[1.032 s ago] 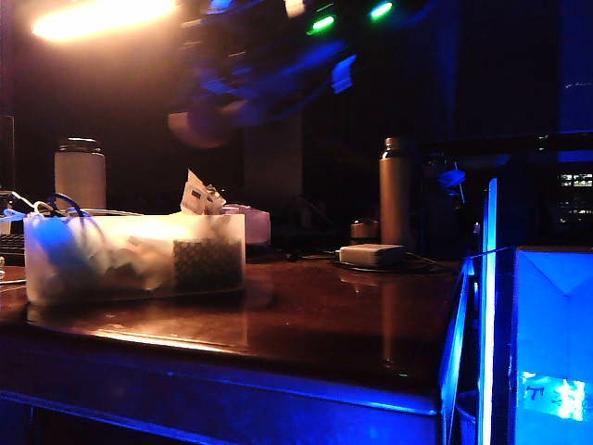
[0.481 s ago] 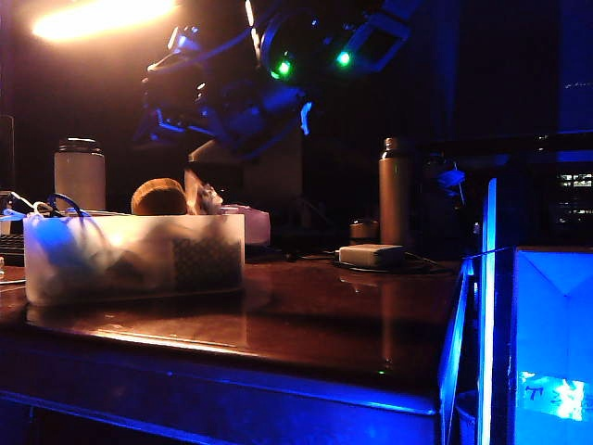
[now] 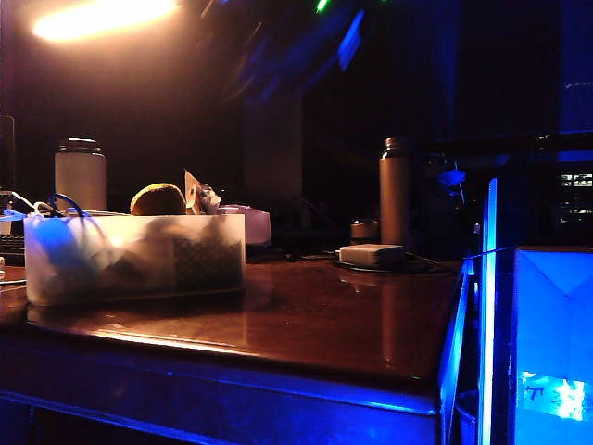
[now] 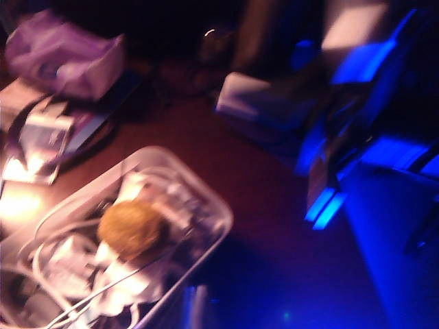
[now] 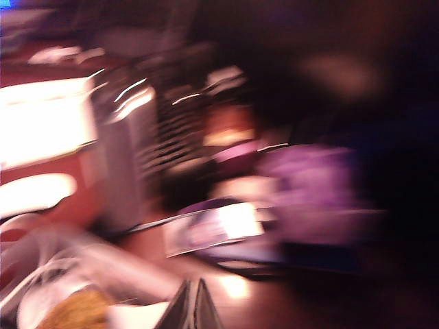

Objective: Pick up the kiwi and place it into the translucent box.

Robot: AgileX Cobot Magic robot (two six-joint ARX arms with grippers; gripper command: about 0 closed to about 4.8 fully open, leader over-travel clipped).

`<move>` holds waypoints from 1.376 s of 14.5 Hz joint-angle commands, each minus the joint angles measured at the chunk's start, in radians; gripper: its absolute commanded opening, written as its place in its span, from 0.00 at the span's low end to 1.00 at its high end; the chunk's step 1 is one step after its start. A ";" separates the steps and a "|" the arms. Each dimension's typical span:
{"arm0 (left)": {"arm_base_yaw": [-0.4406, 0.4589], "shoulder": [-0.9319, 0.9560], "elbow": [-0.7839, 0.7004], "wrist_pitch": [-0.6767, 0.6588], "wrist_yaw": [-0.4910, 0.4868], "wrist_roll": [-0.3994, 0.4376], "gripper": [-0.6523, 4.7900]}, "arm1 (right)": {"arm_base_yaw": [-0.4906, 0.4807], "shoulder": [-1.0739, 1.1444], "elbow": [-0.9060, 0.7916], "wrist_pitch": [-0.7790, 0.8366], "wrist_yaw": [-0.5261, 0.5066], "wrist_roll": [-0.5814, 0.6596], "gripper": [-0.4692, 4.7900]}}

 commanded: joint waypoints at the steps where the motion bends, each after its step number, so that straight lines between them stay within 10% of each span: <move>1: -0.005 -0.117 0.007 0.091 0.010 -0.025 0.11 | -0.011 -0.229 0.004 -0.167 0.057 -0.006 0.09; 9: -0.003 -0.707 -0.026 -0.042 -0.177 -0.066 0.11 | 0.018 -0.879 -0.092 -0.631 0.178 -0.055 0.09; 15: 0.003 -1.003 -0.373 -0.098 -0.189 -0.090 0.11 | 0.018 -1.373 -0.774 -0.371 0.187 -0.054 0.09; 20: 0.002 -1.030 -0.731 0.197 -0.196 -0.193 0.11 | 0.016 -1.611 -1.100 -0.375 0.240 0.032 0.09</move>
